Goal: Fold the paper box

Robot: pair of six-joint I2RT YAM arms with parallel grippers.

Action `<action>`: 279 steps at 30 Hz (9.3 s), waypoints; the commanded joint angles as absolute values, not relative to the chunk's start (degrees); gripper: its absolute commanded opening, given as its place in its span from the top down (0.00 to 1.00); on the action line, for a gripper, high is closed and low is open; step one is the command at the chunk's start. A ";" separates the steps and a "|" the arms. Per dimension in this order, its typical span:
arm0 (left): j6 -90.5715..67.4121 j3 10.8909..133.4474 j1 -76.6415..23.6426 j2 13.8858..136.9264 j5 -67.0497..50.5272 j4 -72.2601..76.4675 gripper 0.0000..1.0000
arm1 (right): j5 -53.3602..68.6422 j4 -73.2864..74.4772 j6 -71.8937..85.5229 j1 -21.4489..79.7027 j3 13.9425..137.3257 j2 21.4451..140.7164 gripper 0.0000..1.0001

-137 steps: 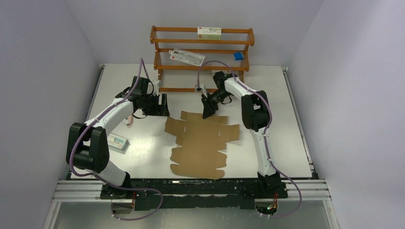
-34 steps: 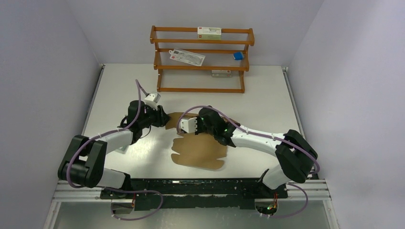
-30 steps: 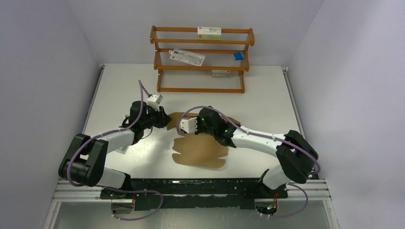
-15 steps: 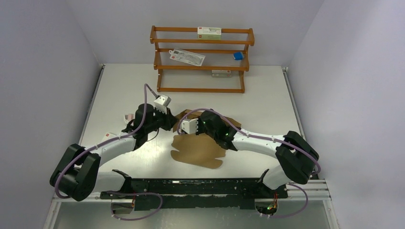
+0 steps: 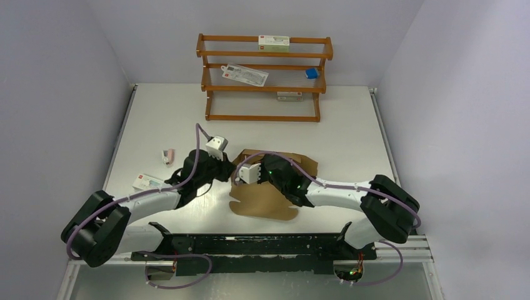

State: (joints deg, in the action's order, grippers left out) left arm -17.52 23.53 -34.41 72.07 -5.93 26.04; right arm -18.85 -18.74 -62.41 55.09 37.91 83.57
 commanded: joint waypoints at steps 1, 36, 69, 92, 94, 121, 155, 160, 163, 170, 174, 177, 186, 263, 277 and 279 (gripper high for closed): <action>-20.65 20.66 -38.69 69.35 -0.70 29.50 0.89 | -21.68 -26.49 -64.12 56.84 34.59 81.90 1.00; -19.23 13.86 -48.43 72.93 20.50 43.40 0.84 | -36.64 -72.02 -82.89 67.06 26.18 102.15 1.00; -15.42 14.21 -46.83 49.83 20.53 27.71 0.29 | -33.84 -66.47 -78.30 67.32 24.32 99.80 0.99; -12.12 30.48 -16.73 74.70 -0.52 21.37 0.30 | -31.91 -59.59 -76.63 67.32 25.01 96.69 1.00; -10.68 32.27 -16.79 77.58 -3.69 20.46 0.32 | -31.99 -59.52 -76.65 67.26 25.05 96.59 1.00; -14.74 25.06 -21.66 73.83 -20.80 22.06 0.44 | -32.78 -62.50 -77.12 67.22 25.64 98.79 1.00; -14.98 15.16 -34.03 78.86 -6.24 48.27 0.44 | -31.38 -60.78 -77.99 67.49 24.60 97.42 1.00; -14.65 15.54 -35.59 80.98 -3.57 51.13 0.46 | -31.73 -60.42 -78.85 67.96 24.61 98.21 1.00; -14.68 15.26 -36.07 82.15 -2.51 52.56 0.47 | -32.67 -62.73 -80.16 68.40 24.06 99.53 1.00; -14.94 13.00 -37.27 82.65 -0.15 56.01 0.49 | -34.34 -65.06 -82.01 69.75 23.76 101.95 1.00; -15.16 12.19 -37.99 83.46 2.39 58.22 0.49 | -35.36 -66.75 -82.81 70.55 23.64 103.19 1.00; -15.76 11.96 -38.89 84.53 3.60 60.10 0.50 | -36.00 -67.60 -83.20 71.11 23.64 103.79 1.00; -16.13 11.52 -42.52 85.66 10.21 65.86 0.53 | -36.57 -66.39 -83.49 71.89 24.39 103.45 1.00; -43.77 18.09 -58.26 101.13 73.19 62.44 0.80 | -27.42 -43.80 -67.84 74.24 31.28 95.59 1.00; -51.02 19.65 -58.22 100.42 72.14 51.15 0.71 | -28.03 -44.74 -67.67 74.92 31.03 95.31 1.00; -46.63 17.97 -58.19 100.70 70.85 58.60 0.68 | -28.25 -45.00 -67.67 74.97 30.98 95.43 1.00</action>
State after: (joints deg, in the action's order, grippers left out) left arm -53.74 19.00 -56.49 96.82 56.90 55.53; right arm -27.18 -48.99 -69.54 72.05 26.33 93.25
